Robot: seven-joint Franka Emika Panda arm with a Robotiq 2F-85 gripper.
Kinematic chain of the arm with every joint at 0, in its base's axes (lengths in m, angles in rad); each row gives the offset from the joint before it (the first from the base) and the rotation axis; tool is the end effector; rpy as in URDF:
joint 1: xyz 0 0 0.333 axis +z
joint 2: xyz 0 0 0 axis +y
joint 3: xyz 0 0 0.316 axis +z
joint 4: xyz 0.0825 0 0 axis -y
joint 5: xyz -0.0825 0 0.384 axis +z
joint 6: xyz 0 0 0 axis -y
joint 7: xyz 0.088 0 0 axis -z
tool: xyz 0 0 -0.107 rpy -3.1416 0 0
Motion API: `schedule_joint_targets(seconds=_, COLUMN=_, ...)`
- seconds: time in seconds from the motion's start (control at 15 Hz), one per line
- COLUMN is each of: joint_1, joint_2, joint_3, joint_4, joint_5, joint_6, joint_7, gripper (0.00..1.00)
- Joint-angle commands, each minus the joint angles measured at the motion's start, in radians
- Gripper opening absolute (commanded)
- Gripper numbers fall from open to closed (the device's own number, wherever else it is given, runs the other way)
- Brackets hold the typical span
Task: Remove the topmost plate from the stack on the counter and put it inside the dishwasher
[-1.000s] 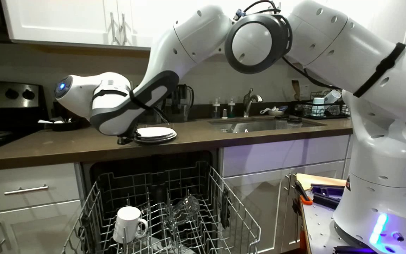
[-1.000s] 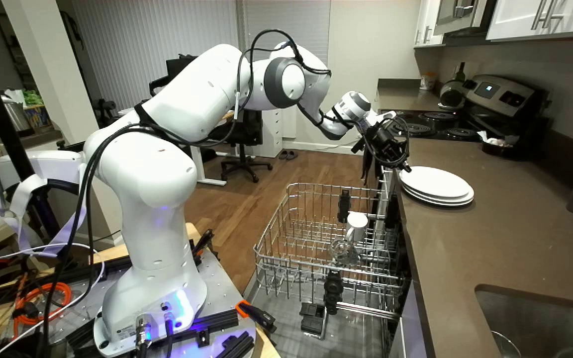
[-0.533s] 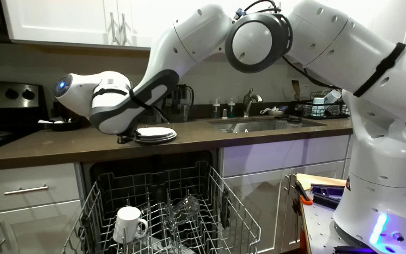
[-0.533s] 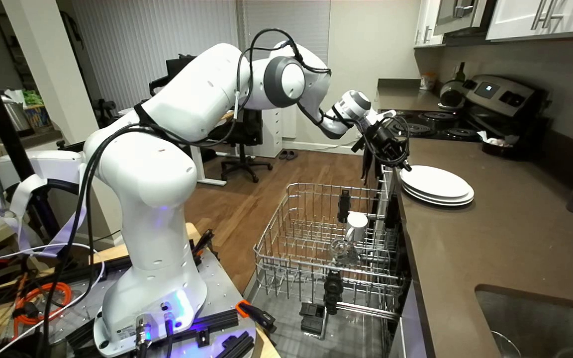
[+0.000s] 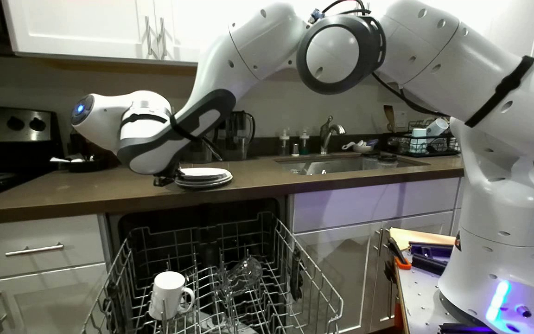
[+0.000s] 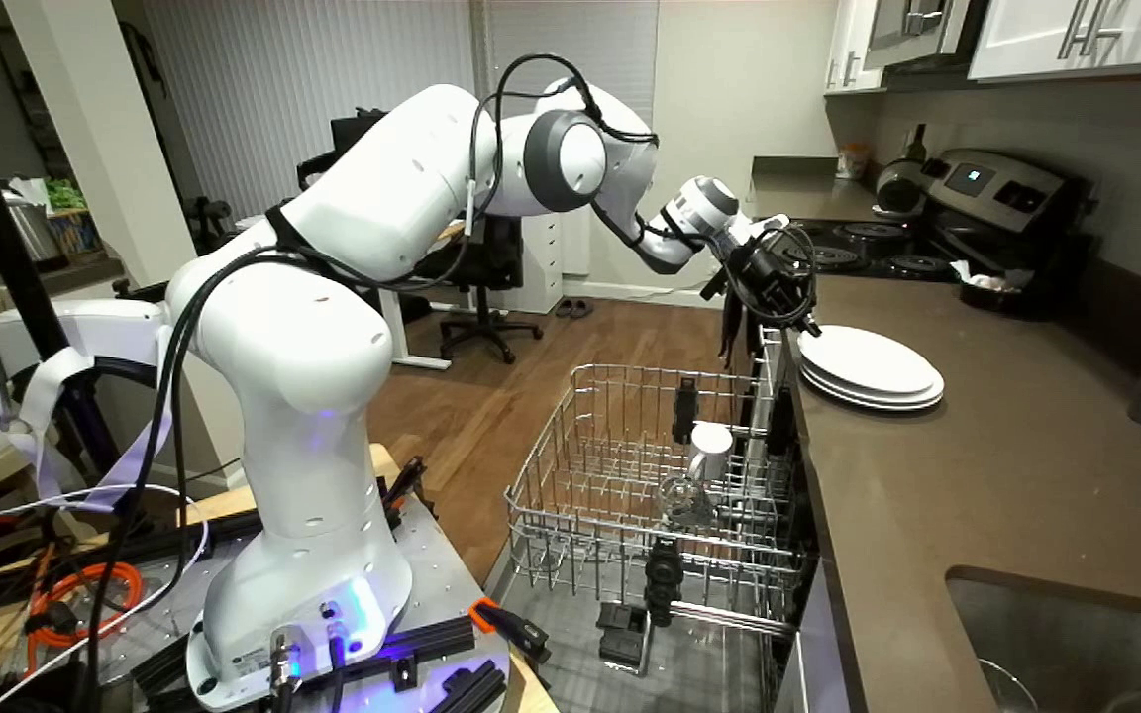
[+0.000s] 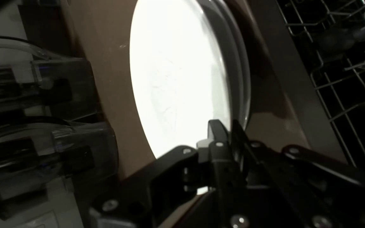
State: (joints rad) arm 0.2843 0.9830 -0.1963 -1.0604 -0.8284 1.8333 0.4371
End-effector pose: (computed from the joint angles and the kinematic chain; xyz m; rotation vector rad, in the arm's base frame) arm 0.7656 0.0611 0.2561 2.1846 0.0467 0.0905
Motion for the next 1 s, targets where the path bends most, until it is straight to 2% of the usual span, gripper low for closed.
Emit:
schedule_joint_targets(seconds=0.0, joint_1=0.012, joint_2=-0.038, joint_3=0.001, joint_4=-0.041, joint_5=-0.03, joint_6=-0.01, joint_7=0.031, gripper=0.06)
schedule_joint_targets(seconds=0.33, joint_1=0.02, joint_2=-0.04, joint_3=0.001, joint_4=-0.05, joint_5=-0.033, joint_6=-0.014, joint_7=0.045, gripper=0.06)
schedule_joint_targets(seconds=0.93, joint_1=0.071, joint_2=-0.107, joint_3=0.004, joint_4=-0.179, joint_5=-0.091, joint_6=-0.022, joint_7=0.147, gripper=0.06)
